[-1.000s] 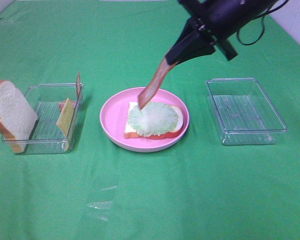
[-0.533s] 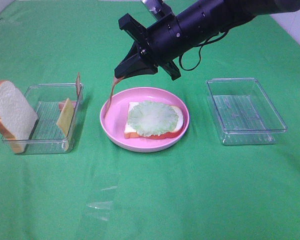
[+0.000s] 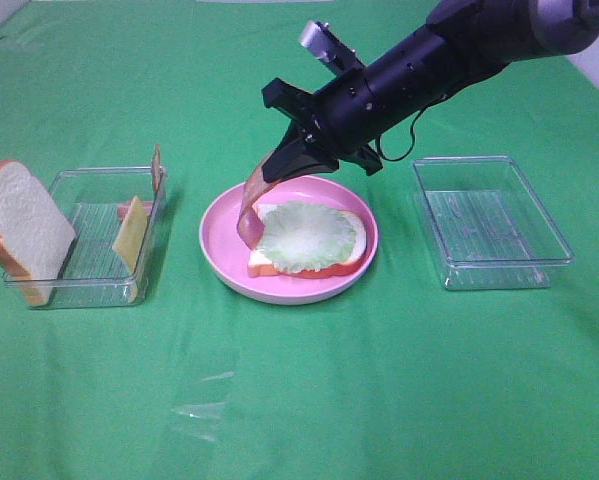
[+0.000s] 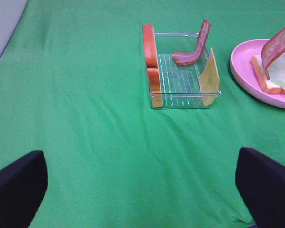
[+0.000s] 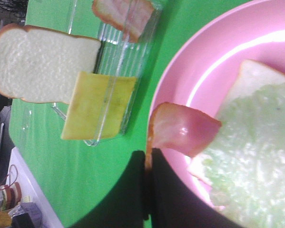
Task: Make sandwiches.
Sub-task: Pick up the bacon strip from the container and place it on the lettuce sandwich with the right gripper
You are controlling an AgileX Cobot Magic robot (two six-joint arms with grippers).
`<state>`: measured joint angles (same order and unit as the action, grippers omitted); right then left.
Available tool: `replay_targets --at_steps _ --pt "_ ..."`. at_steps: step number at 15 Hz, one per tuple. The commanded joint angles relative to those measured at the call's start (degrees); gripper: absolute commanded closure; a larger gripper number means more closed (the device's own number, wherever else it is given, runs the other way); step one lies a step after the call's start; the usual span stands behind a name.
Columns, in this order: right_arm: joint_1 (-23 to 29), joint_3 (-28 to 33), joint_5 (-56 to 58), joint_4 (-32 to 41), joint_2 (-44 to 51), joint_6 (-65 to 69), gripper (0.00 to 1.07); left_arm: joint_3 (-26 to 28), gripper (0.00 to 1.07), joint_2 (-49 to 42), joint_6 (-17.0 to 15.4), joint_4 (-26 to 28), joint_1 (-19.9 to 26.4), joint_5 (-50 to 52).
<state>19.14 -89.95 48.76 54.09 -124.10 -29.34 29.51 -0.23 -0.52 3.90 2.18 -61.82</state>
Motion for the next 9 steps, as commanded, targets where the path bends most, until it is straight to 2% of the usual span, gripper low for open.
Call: replay_targets --at_steps 1,4,5,6,7,9 --pt "-2.4 0.3 0.6 -4.6 0.3 0.2 1.07 0.0 0.04 -0.9 0.1 0.0 -0.1 0.3" --pt "-3.7 0.3 0.0 -12.6 0.4 2.2 1.07 0.0 0.04 -0.9 0.1 0.0 -0.1 0.3" --pt "-3.7 0.3 -0.7 -17.2 0.4 4.2 1.07 0.0 0.04 -0.9 0.1 0.0 -0.1 0.3" --pt "-3.7 0.3 -0.7 -25.5 0.4 9.9 1.07 0.0 0.04 -0.9 0.1 0.0 -0.1 0.3" --pt "-3.7 0.3 -0.5 -28.8 0.4 12.7 1.07 0.0 0.04 -0.9 0.1 0.0 -0.1 0.3" --pt "-3.7 0.3 -0.2 -29.2 0.4 14.2 1.07 0.0 0.04 -0.9 0.1 0.0 -0.1 0.3"
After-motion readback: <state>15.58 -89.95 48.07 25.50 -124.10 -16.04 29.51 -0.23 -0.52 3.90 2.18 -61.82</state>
